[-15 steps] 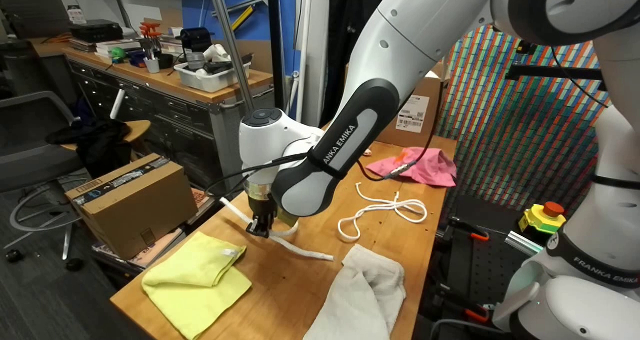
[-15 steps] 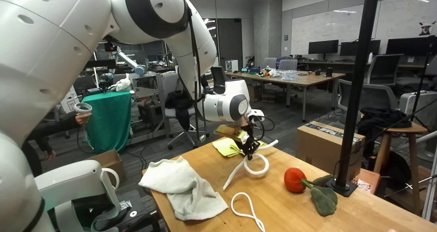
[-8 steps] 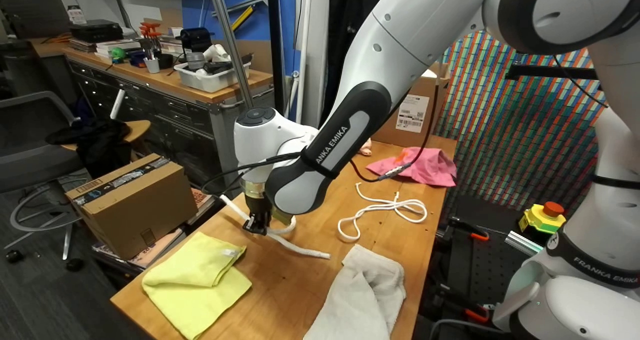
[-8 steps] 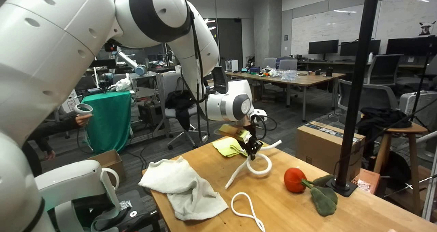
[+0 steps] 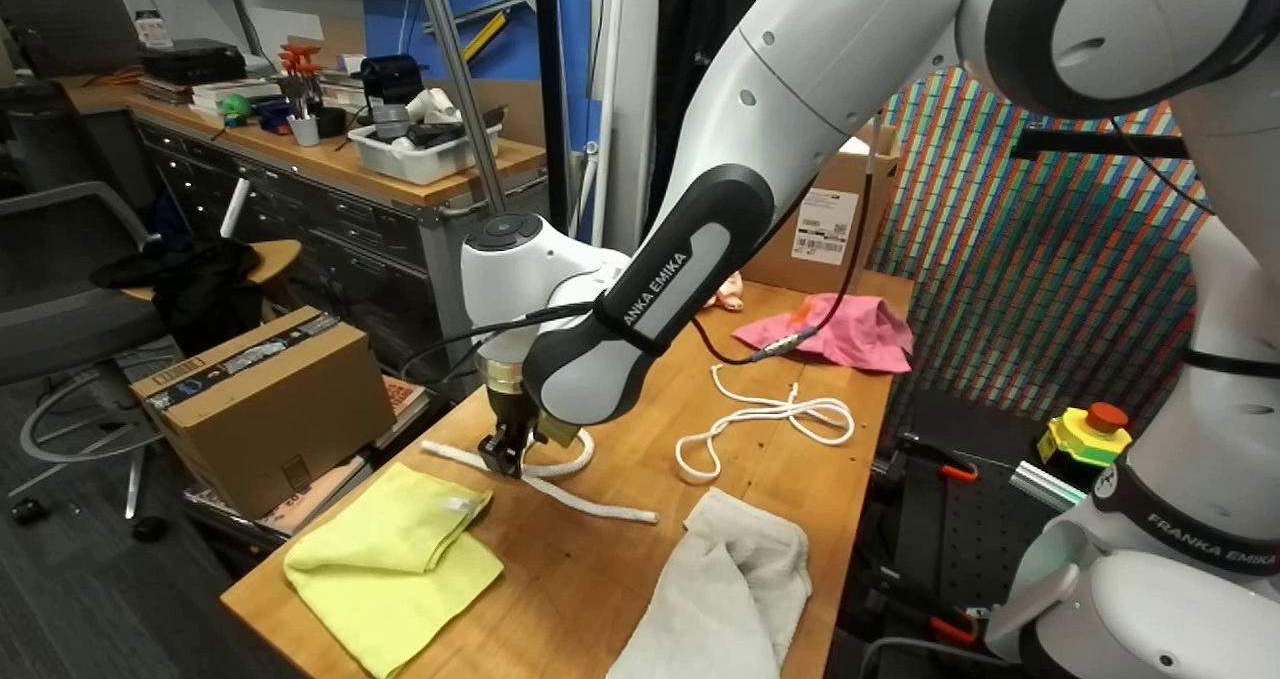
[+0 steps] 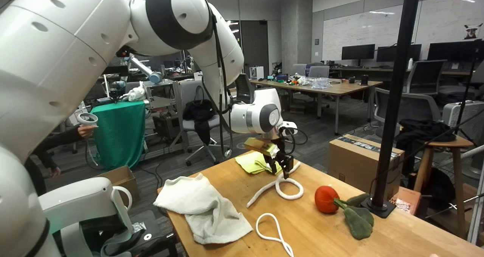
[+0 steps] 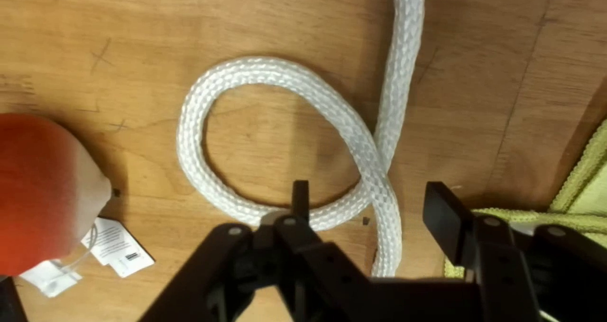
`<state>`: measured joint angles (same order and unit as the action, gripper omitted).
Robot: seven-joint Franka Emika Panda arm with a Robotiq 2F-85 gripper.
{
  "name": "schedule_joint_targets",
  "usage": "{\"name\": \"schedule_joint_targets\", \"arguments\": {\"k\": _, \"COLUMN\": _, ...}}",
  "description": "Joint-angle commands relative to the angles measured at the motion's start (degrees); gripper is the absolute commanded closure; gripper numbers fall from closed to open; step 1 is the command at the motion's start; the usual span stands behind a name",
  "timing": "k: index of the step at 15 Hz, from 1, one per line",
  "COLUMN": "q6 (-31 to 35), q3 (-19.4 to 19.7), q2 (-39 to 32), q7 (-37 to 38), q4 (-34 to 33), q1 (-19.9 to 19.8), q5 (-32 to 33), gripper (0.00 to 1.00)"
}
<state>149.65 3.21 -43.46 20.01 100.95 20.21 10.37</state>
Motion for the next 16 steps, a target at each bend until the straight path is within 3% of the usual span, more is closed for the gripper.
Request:
{"name": "schedule_joint_targets", "arguments": {"k": 1, "q6": -1.5, "q3": 1.3, "q2": 0.5, "q7": 1.4, "q4": -0.7, "q1": 1.0, "q5": 0.4, "gripper": 0.04}}
{"name": "schedule_joint_targets", "arguments": {"k": 6, "q6": -6.5, "q3": 3.1, "q2": 5.4, "q7": 0.9, "q4": 3.8, "q1": 1.9, "q5": 3.6, "gripper": 0.0}}
{"name": "schedule_joint_targets", "arguments": {"k": 16, "q6": -27.4, "q3": -3.1, "q2": 27.4, "q7": -12.6, "q4": 21.2, "q1": -3.2, "q5": 9.7, "gripper": 0.0}}
